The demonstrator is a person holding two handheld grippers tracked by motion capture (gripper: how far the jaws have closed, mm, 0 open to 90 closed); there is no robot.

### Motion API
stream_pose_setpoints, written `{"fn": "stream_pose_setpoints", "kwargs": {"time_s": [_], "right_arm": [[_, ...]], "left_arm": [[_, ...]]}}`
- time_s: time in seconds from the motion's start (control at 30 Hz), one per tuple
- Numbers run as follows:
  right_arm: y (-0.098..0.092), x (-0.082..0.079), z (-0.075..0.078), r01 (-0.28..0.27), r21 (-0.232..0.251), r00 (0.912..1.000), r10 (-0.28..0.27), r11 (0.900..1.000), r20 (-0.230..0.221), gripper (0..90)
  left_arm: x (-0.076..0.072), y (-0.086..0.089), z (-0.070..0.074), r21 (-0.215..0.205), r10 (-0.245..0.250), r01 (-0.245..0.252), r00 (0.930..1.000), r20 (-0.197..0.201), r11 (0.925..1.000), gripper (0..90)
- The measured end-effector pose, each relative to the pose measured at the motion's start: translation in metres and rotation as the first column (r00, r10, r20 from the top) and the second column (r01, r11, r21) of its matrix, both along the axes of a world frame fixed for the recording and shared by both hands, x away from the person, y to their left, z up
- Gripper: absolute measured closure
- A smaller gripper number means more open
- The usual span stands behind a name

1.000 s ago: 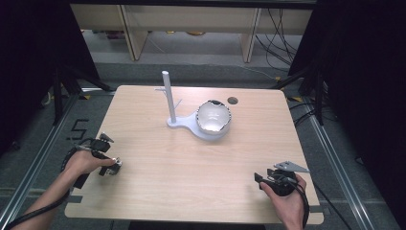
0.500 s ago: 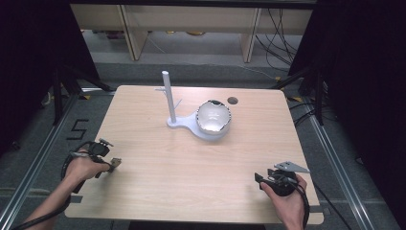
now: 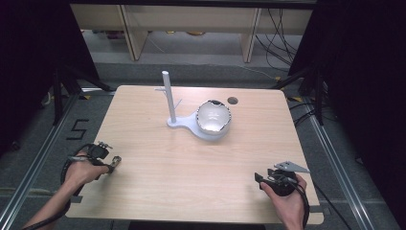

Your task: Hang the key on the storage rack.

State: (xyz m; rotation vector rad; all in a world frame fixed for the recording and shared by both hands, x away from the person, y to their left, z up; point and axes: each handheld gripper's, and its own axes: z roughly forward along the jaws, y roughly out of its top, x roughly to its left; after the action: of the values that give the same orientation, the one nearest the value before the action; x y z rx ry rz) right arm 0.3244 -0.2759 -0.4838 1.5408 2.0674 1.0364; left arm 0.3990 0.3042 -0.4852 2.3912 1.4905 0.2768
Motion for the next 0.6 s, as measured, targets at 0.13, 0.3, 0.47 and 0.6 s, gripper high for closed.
{"fn": "stream_pose_setpoints", "kwargs": {"time_s": [0.13,0.3,0.47,0.6], "right_arm": [[0.003,-0.001,0.000,0.026,0.019,0.9995,-0.025,0.999,-0.017,42.2],[0.001,0.000,0.000,-0.003,-0.002,1.0000,0.003,1.000,-0.008,42.2],[0.002,0.000,-0.001,0.001,-0.004,0.9999,-0.001,1.000,-0.012,42.1],[0.003,0.001,-0.001,-0.007,0.008,0.9999,0.007,1.000,-0.012,42.1]], "left_arm": [[-0.003,0.001,0.006,-0.004,0.000,0.000,0.9996,0.028,1.0000,84.6],[-0.004,0.004,0.018,-0.040,0.026,-0.022,0.9965,0.079,0.9989,84.5],[-0.003,0.005,0.030,-0.082,0.038,-0.026,0.9880,0.150,0.9963,84.5],[0.001,0.001,0.045,-0.113,0.042,-0.017,0.9743,0.221,0.9934,84.5]]}}
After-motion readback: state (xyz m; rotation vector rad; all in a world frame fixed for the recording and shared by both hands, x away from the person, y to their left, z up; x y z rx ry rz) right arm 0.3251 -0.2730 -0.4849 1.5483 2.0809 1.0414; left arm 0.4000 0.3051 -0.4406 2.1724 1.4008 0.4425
